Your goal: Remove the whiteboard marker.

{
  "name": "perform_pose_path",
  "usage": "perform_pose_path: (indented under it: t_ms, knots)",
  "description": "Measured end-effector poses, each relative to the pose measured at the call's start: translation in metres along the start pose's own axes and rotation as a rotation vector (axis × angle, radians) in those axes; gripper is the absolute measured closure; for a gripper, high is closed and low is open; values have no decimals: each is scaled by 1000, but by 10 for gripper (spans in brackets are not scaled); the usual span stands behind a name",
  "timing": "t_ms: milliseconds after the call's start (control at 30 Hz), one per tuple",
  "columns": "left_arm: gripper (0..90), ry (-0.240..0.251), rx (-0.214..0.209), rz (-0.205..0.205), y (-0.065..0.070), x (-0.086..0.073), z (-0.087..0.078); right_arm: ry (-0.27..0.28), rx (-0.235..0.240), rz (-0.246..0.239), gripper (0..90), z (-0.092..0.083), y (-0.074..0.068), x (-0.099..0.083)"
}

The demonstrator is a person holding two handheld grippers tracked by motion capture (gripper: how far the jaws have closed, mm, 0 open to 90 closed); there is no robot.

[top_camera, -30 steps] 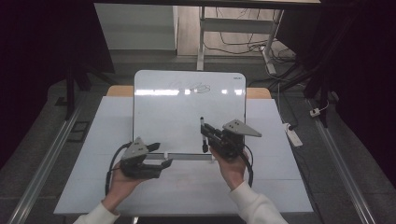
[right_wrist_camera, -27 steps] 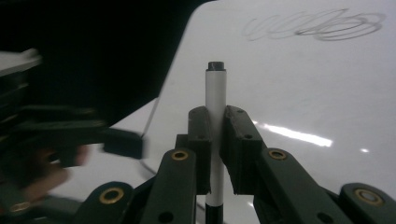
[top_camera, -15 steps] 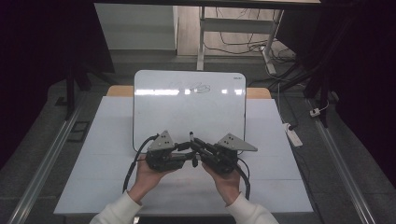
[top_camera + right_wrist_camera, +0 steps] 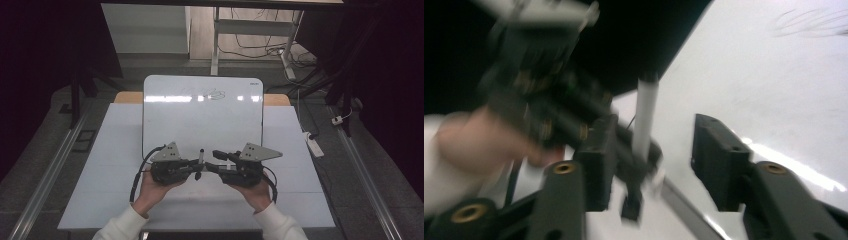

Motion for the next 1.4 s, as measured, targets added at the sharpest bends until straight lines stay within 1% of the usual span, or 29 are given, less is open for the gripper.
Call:
perform_pose_path:
  t_ms: [33,67,100,167,200,233,267,300,367,433,467,500,533,567,633,667,767,833,967,1100,1133,1167,1200,1233,1267,1300,1333,1367,1400]
  knots:
    - [818,-5,-25,2,0,-2,-1,0,0,0,509,0,0,0]
    - [818,-10,-44,7,1,-3,-2,-55,118,-12,483,-2,2,-9]
    - [818,-16,-64,11,2,-4,-3,-55,118,-12,483,-2,2,-9]
    - [818,-26,-106,15,4,-6,-3,-96,162,-50,491,-2,3,-19]
    - [818,-30,-128,16,5,-7,-3,-119,190,-60,491,0,2,-24]
    - [818,-33,-146,20,7,-7,-2,-150,261,-84,504,4,-2,-31]
    - [818,-35,-164,21,9,-7,-1,-150,261,-84,504,4,-2,-31]
    - [817,-37,-187,20,11,-7,-1,-168,281,-103,507,6,-4,-33]
    - [817,-36,-225,19,15,-7,1,-187,327,-136,531,11,-10,-37]
    - [818,-37,-267,17,18,-7,2,-203,372,-146,554,14,-15,-40]
    - [818,-39,-288,17,20,-7,2,-211,397,-153,570,16,-18,-41]
    - [817,-40,-309,15,21,-7,2,-215,446,-167,621,17,-23,-42]
    - [817,-41,-325,14,22,-7,2,-215,446,-167,621,17,-23,-42]
    - [817,-43,-337,16,23,-7,2,-212,467,-170,650,17,-25,-42]
    - [817,-43,-344,20,23,-7,2,-214,488,-171,714,17,-28,-42]
    - [817,-44,-350,21,23,-7,2,-221,494,-174,722,16,-29,-42]
    - [816,-49,-366,30,23,-8,3,-220,503,-169,727,16,-29,-42]
    - [817,-59,-376,34,24,-9,3,-224,511,-170,731,16,-29,-42]
    - [817,-70,-390,24,23,-9,4,-232,520,-164,727,17,-31,-42]
    - [816,-58,-395,22,22,-9,4,-222,513,-155,740,17,-31,-41]
    - [807,-50,-393,22,22,-8,3,-209,498,-149,760,18,-30,-40]
    - [807,-37,-393,18,22,-7,3,-209,498,-149,760,18,-30,-40]
    - [760,-29,-388,13,22,-7,2,-186,468,-131,772,17,-26,-39]
    - [760,-21,-363,9,21,-6,1,-186,468,-131,772,17,-26,-39]
    - [638,-14,-341,6,19,-5,0,-165,447,-120,773,16,-23,-37]
    - [638,-6,-326,-3,17,-5,-3,-165,447,-120,773,16,-23,-37]
    - [549,6,-308,-13,15,-5,-7,-146,419,-120,773,15,-21,-35]
    - [499,19,-282,-23,13,-5,-12,-141,403,-119,773,14,-19,-34]
    - [499,28,-256,-33,11,-6,-18,-141,403,-119,773,14,-19,-34]
Point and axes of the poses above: each handheld gripper's, and its own axes: z roughly forward along the jaws, x roughly out of its top, y roughly to its right, the point moved 6 cm from there along z, roughly forward along the jaws, and after that the axes turned 10 degrees about -z, right-handed, at the moved point
